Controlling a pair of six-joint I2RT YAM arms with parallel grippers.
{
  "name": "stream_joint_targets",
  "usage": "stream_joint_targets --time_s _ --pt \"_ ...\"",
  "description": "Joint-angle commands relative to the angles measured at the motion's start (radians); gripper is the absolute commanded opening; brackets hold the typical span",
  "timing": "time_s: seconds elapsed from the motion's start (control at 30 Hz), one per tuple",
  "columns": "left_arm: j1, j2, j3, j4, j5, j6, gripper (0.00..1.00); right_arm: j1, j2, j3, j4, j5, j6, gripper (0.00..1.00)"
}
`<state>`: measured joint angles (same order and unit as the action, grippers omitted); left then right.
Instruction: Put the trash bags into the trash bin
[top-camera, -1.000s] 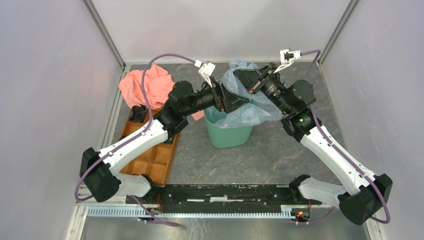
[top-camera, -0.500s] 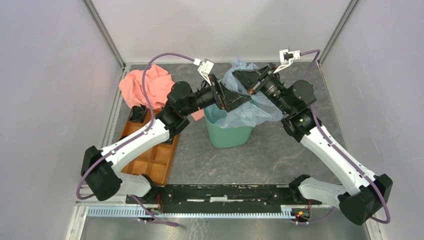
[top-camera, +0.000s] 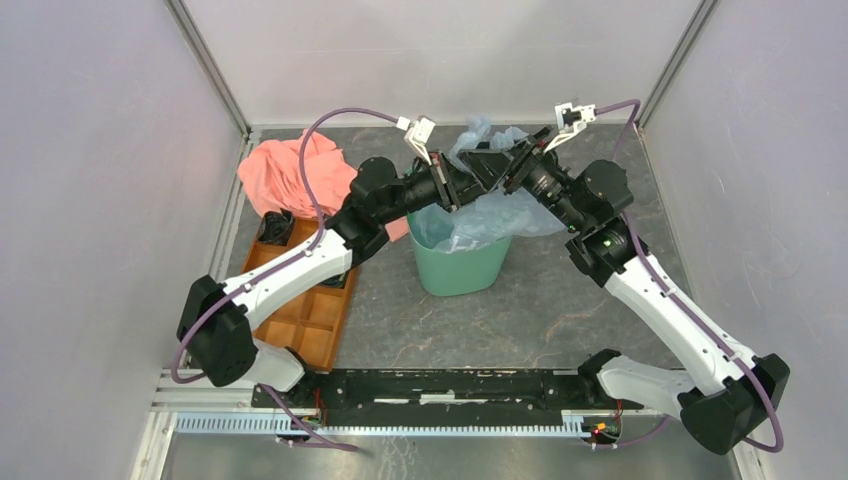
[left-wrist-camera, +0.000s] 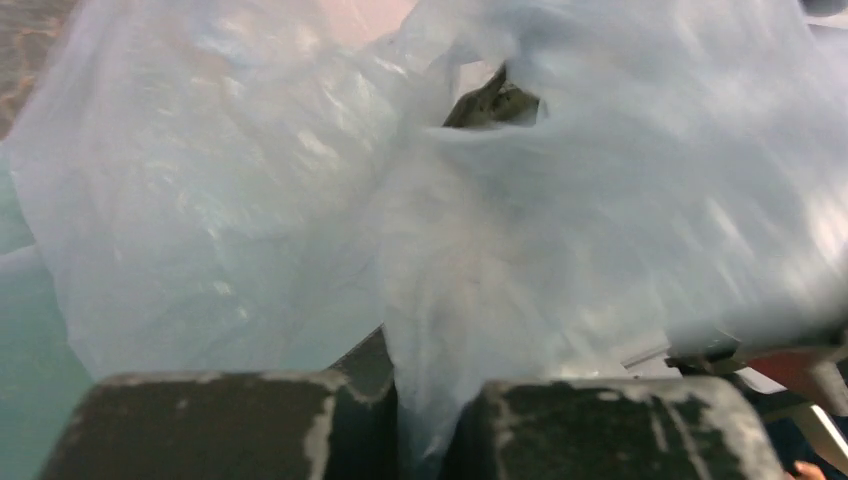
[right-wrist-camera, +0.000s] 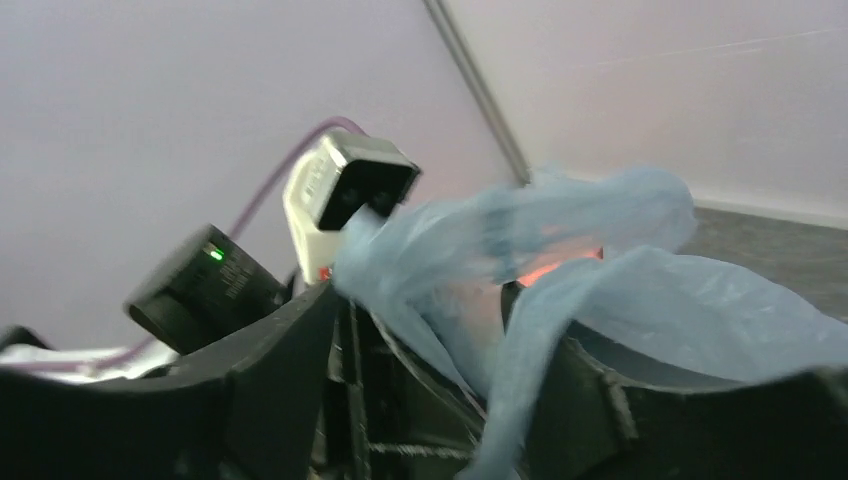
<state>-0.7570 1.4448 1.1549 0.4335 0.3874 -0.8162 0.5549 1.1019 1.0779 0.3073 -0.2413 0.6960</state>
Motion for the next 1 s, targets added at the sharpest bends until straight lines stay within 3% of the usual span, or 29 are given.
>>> stream_joint_targets --time_s 0.0,0.13,0.33,0.47,0.53,0.7,0.8,0.97 --pt "0.047 -0.073 -0.054 -0.009 -0.045 -0.012 0.07 0.005 -0.036 0.075 -0.192 0.044 -0.224 0.77" --pt "0.093 -0.14 -0.126 -0.054 -0.073 0.023 0.02 0.004 -0.038 0.162 -0.42 0.074 -0.377 0.98" --pt "0.128 -0.204 -0.193 -0.1 -0.085 0.071 0.02 0.005 -0.05 0.313 -0.625 0.075 -0.51 0.98" --pt "0.134 -0.25 -0.203 -0.162 -0.127 0.124 0.02 0.005 -0.094 0.347 -0.762 0.247 -0.575 0.98" --pt "0.136 -0.266 -0.201 -0.192 -0.146 0.147 0.02 0.004 -0.13 0.332 -0.782 0.297 -0.588 0.98" --pt "0.138 -0.288 -0.184 -0.256 -0.179 0.189 0.02 0.006 -0.186 0.322 -0.794 0.245 -0.588 0.98" --pt "0.139 -0.307 -0.182 -0.282 -0.211 0.207 0.02 0.005 -0.228 0.3 -0.805 0.371 -0.617 0.98" --pt "0.14 -0.32 -0.18 -0.335 -0.268 0.214 0.02 0.004 -0.291 0.242 -0.841 0.778 -0.545 0.98"
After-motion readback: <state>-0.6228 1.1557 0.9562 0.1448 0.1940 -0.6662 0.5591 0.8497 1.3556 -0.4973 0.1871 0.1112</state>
